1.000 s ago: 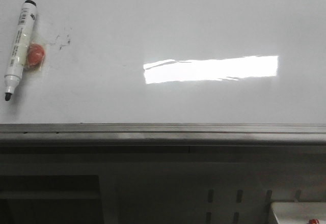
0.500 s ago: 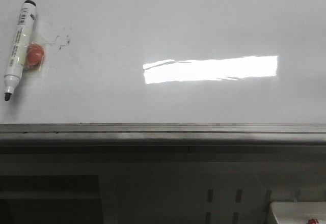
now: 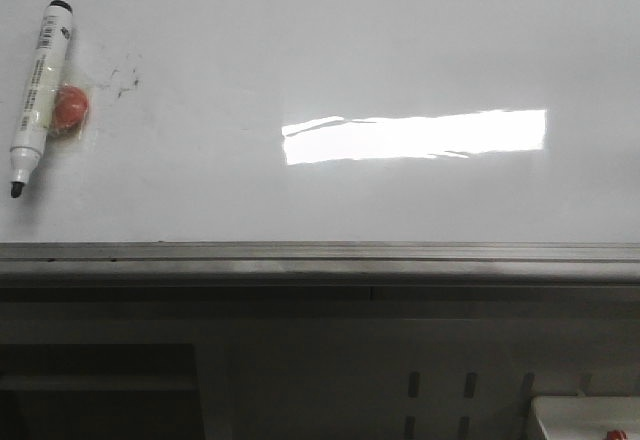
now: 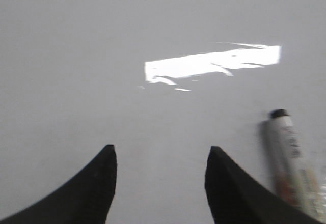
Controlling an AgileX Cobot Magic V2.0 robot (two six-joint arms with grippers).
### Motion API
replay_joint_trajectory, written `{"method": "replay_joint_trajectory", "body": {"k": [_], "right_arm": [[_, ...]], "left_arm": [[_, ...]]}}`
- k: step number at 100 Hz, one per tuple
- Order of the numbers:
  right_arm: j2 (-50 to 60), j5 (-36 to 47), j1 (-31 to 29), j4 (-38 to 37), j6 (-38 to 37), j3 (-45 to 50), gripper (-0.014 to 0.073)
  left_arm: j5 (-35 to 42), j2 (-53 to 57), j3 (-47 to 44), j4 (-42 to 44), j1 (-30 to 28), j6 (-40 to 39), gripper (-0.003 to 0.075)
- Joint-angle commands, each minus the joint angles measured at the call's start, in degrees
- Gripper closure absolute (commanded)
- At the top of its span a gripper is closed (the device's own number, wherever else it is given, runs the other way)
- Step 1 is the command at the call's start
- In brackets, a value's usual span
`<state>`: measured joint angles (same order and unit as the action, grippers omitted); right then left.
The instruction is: Write number 4 on whiteboard
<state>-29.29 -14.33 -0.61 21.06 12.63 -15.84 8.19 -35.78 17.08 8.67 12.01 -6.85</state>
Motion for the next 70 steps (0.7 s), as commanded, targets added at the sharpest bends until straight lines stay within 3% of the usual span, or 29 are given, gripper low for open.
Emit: {"method": "replay_joint_trajectory", "body": {"k": [1,11,25,70], "right_arm": [[-0.65,3.89,-0.18,-0.50,0.66,-2.12,0.0649],[-0.65,3.89,-0.18,-0.50,0.66,-2.12,0.0649],[-0.65,3.89,-0.18,-0.50,0.66,-2.12,0.0649],[-0.65,3.42,-0.18,-0.50,0.66,-2.12,0.0649]], "left_arm": [[6.73,-2.92,1.59,-1.59,6.77,-0.15,0.0318],[6.82,-6.34,1.59,-6.00,15.14,-0.15,0.0315],[8.96,-12.24,1.59,-8.35,21.18,-0.15,0.0308],[12.09,-23.83,1.59,-14.89,21.52,-0.15,0.0312]]}}
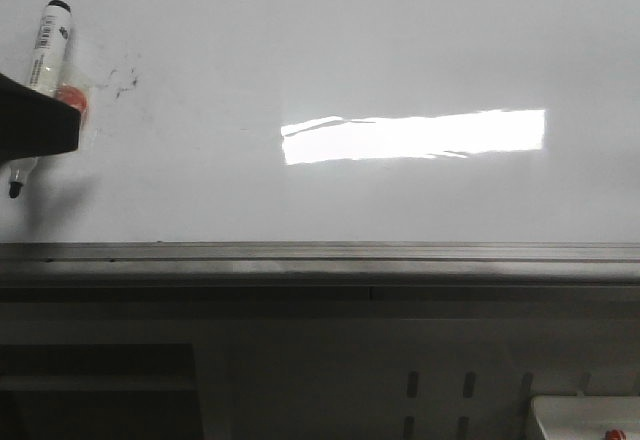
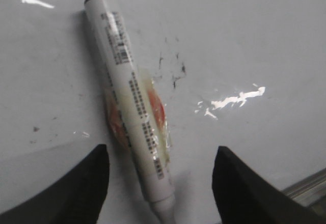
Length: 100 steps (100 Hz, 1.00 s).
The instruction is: Write number 4 on whiteboard
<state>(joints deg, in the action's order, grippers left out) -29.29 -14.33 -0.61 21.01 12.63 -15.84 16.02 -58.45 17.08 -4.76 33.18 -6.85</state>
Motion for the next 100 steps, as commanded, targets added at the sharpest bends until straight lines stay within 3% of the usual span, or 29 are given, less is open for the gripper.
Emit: {"method": "replay_joint_trajectory", "body": {"k": [1,11,24,47,72,79,94,100], "right_arm": [[-0.65,3.40,-0.18,-0.45,0.66,-2.12,0.0649],[-0.65,2.70,-0.18,-0.45,0.66,-2.21,0.0649],[-0.65,0.60,-0.18,-0.45,0.66,-2.60,0.0649],[-2.25,-9.38,2.66,-0.09,3.56,-9.63,0.0649],[-11.28,-12.01,21.03,3.41,6.32,-19.00,0.0632],[-14.17,-10.76,27.57,3.41,6.47,-21.22,0.0559],[-20.07,-5.78,40.84,3.29,6.47,-25.55,0.0221],[-22.57,-4.23,44.61,2.09,6.47,-27.07,0.0137]], "left_arm": [[4.12,-1.32,1.59,-1.46,0.36,-0.15,0.0313],[3.74,-3.03,1.59,-1.58,0.36,-0.15,0.0389],[3.74,-3.82,1.59,-1.58,0.36,-0.15,0.0740],[3.98,-3.43,1.59,3.00,0.36,-0.05,0.0741],[5.68,1.98,1.59,23.17,0.36,-0.05,0.0741],[7.34,3.79,1.49,31.21,0.36,-0.05,0.0741],[14.95,5.63,1.37,44.57,0.36,-0.05,0.0741],[16.77,5.63,1.37,46.83,0.36,-0.05,0.0741]]}}
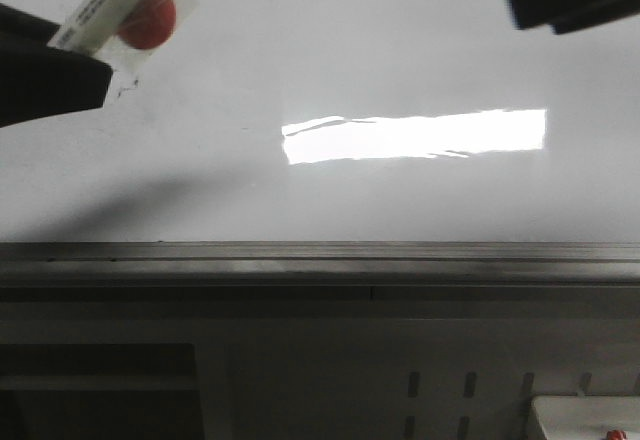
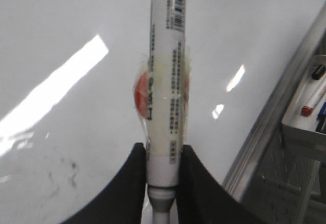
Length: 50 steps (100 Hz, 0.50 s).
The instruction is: Write number 4 on whiteboard
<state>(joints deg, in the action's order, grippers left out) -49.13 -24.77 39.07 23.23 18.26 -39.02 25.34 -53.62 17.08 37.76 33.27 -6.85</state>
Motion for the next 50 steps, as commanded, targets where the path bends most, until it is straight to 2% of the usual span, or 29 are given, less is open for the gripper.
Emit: {"method": "replay_joint_trajectory", "body": {"k": [1,20,50], "right_arm": [[-2.99,6.58,5.77,-0.55,0.84,-4.03,0.0126],[-9.25,11.65,11.76,-2.38,0.84,-7.31,0.0126],[-15.67,13.00,15.53,-3.83,0.93,-13.05,0.0126]], "left_arm": [[7.57,0.80,1.32,4.51,0.26,-0.05,0.0741],[10.33,0.80,1.17,11.60,0.26,-0.05,0.0741],[9.83,0.69,1.17,11.54,0.26,-0.05,0.0741]]}}
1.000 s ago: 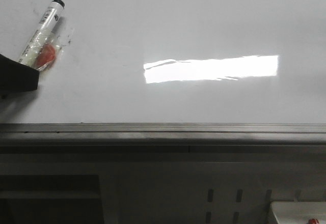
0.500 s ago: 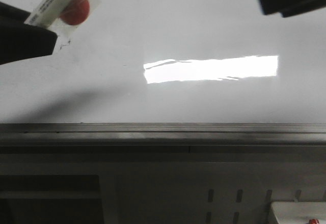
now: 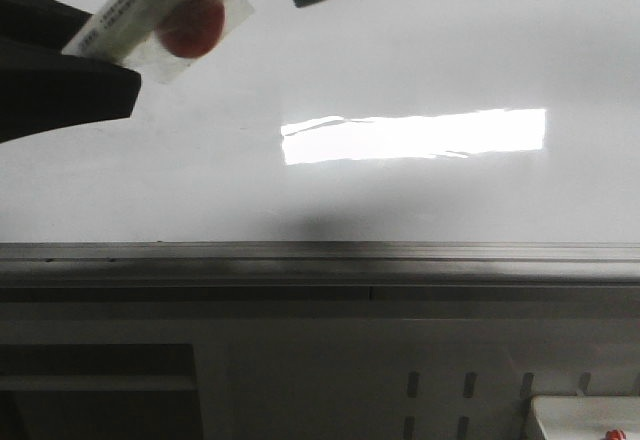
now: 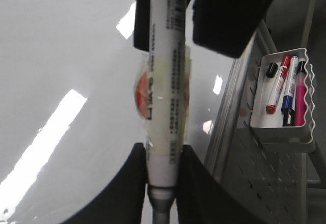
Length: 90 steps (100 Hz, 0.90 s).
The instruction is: Write number 4 on whiteboard
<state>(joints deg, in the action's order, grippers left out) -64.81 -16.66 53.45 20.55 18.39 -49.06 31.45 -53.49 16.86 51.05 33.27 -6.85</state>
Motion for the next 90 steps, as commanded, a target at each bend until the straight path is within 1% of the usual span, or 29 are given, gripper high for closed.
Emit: {"method": "replay_joint_trajectory", "body": {"k": [1,20,25,32,36,37,39,44,50,57,62,67,69,72,77,81,90], "right_arm": [[-0.13,5.03,1.20,-1.31,0.80,-3.01,0.0126],[-0.62,6.06,1.18,-1.53,0.80,-3.01,0.0130],[-0.62,6.11,1.18,-1.53,0.80,-3.01,0.0165],[-0.62,5.89,1.18,-1.53,0.80,-3.01,0.0292],[-0.62,5.50,1.07,-1.53,0.80,-3.01,0.0405],[-0.62,5.49,0.97,-1.53,0.80,-3.01,0.0447],[-0.62,5.35,0.86,-1.53,0.80,-3.01,0.0490],[-0.62,5.04,0.61,-1.56,0.80,-3.01,0.0665],[-0.62,4.81,0.06,-1.56,0.70,-3.01,0.0655],[-0.62,4.81,-0.17,-1.81,0.70,-3.01,0.0659],[-0.62,4.81,-0.17,-1.80,0.70,-3.01,0.0659],[-0.62,4.98,-0.17,-1.80,0.70,-3.01,0.0659],[-0.62,5.28,-0.17,-1.80,0.70,-3.01,0.0659],[-0.62,5.88,-0.17,-1.80,0.70,-3.01,0.0659],[-0.62,6.28,-0.17,-1.15,0.70,-3.01,0.0659],[-0.62,5.97,-0.17,-0.76,0.70,-3.01,0.0659],[-0.62,5.46,-0.28,-0.76,0.70,-3.01,0.0659]], "left_arm": [[3.72,0.56,1.39,-1.75,0.26,-0.05,0.0741],[3.72,0.56,1.39,-1.75,0.26,-0.05,0.0741],[3.72,0.56,1.39,-1.75,0.26,-0.05,0.0741],[3.72,0.56,1.39,-1.75,0.26,-0.05,0.0741],[3.72,0.56,1.39,-1.75,0.26,-0.05,0.0741],[3.72,0.56,1.39,-1.75,0.26,-0.05,0.0741],[3.72,0.56,1.39,-1.75,0.26,-0.05,0.0740],[3.72,0.56,1.39,-1.75,0.26,-0.05,0.0740],[3.72,0.56,1.39,-1.75,0.26,-0.05,0.0734],[4.03,0.56,1.39,-1.86,0.26,0.06,0.0680],[4.07,0.68,1.50,-1.95,0.26,0.06,0.0604],[4.18,0.89,1.50,-2.62,0.26,0.06,0.0497],[4.18,0.89,1.50,-3.01,0.26,0.06,0.0470],[4.18,1.11,1.50,-3.42,0.26,0.06,0.0409],[3.80,1.52,1.50,-4.79,0.26,0.06,0.0346],[2.92,2.04,1.50,-6.40,0.26,0.06,0.0320],[-0.11,4.28,1.50,-9.01,0.26,0.06,0.0316]]}}
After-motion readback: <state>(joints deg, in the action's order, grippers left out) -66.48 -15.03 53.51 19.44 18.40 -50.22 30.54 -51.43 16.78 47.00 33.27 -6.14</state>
